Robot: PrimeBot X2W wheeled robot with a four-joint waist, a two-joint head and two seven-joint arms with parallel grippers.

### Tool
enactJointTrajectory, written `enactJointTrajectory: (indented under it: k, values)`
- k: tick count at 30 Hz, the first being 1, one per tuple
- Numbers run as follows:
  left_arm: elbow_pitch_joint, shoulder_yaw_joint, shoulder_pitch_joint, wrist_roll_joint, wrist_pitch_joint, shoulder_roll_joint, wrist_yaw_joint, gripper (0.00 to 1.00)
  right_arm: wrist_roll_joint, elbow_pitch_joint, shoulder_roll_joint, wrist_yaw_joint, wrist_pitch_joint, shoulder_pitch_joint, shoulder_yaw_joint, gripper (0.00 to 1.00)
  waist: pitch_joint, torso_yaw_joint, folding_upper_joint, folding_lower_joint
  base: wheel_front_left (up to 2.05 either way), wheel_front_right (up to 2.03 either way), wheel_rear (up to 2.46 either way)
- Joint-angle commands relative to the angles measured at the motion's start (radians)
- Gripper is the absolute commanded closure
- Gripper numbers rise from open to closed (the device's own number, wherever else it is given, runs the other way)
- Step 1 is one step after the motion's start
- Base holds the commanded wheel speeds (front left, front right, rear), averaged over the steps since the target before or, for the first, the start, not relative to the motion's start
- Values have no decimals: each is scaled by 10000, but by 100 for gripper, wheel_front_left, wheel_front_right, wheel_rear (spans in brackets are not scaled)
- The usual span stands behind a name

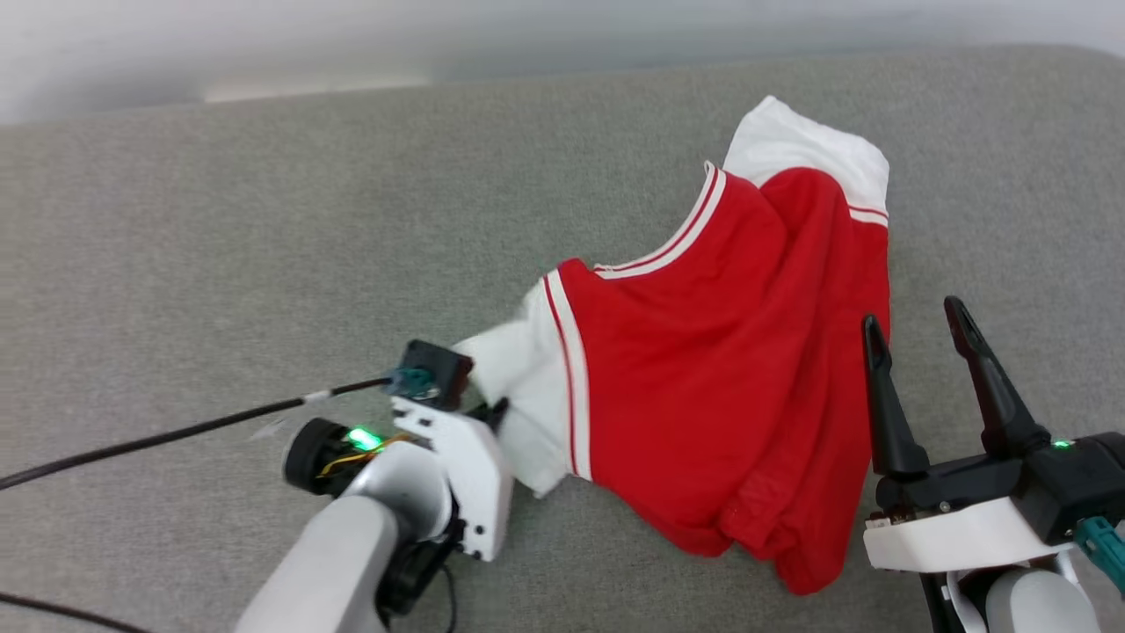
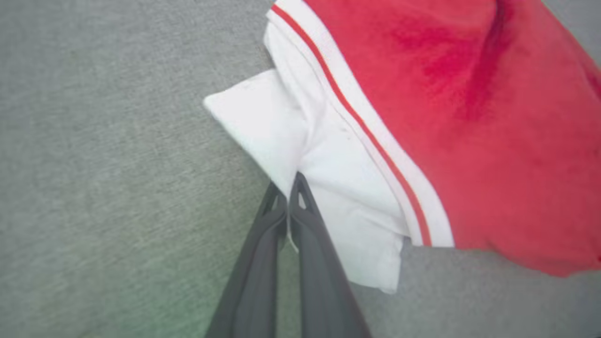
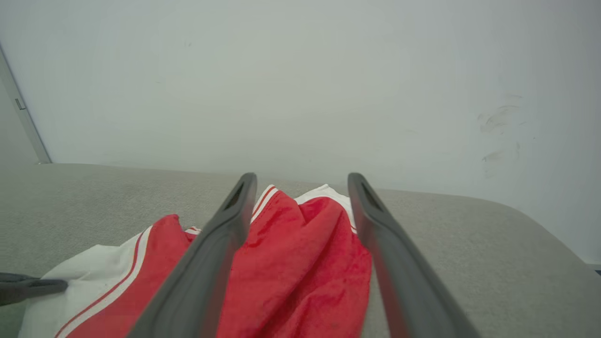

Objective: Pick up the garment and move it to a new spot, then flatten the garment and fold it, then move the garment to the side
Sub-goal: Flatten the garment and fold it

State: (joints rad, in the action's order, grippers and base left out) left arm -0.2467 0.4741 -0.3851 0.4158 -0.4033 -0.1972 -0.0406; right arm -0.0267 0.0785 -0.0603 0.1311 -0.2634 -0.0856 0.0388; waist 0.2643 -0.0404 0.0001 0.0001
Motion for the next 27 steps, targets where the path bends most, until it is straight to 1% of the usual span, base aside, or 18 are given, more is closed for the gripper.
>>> enactJointTrajectory:
  k: [1, 5, 9, 12, 15, 17, 18, 19, 20, 25, 27]
  values:
    - [219, -205, 330, -74, 267, -225, 205, 100, -32, -88, 34, -7, -20, 118, -1, 0, -430, 260, -1, -1, 0, 0, 0]
    - [846, -917, 708, 43, 854, -728, 625, 100, -71, -227, 55, -7, -20, 247, 2, 0, -769, 453, -1, -1, 0, 0, 0]
    - [1218, -1668, 940, 115, 1296, -1242, 1015, 100, -27, -307, 72, -7, -20, 280, 64, 0, -888, 521, -1, -1, 0, 0, 0]
    - [1261, -2131, 1044, 175, 1468, -1636, 1182, 100, -69, -355, 86, -7, -20, 268, 76, 0, -894, 561, -1, -1, 0, 0, 0]
    - [1085, -2477, 1291, 378, 1534, -1829, 1286, 100, -60, -442, 90, -7, -20, 265, 80, 0, -858, 587, -1, -1, 0, 0, 0]
    - [833, -2534, 1496, 453, 1380, -1925, 1308, 100, -17, -542, 94, -7, -20, 252, 41, 0, -831, 598, -1, -1, 0, 0, 0]
    - [678, -2494, 1635, 468, 1279, -1984, 1288, 85, 2, -585, 95, -7, -20, 238, 23, 0, -815, 601, -1, -1, 0, 0, 0]
    - [554, -2412, 1737, 411, 1246, -2036, 1224, 51, 12, -629, 96, -7, -20, 212, 13, 0, -793, 602, -1, -1, 0, 0, 0]
    - [457, -2384, 1789, 395, 1301, -2013, 1244, 0, 24, -664, 98, -7, -20, 185, -3, 0, -774, 606, -1, -1, 0, 0, 0]
    - [228, -2399, 2097, 439, 2252, -1722, 1197, 0, 61, -762, 102, -7, -20, 190, -100, 0, -861, 697, -1, -1, 0, 0, 0]
    - [203, -2423, 2179, 189, 2744, -1748, 1357, 0, 97, -785, 102, -7, -20, 210, -96, 0, -984, 735, -1, -1, 0, 0, 0]
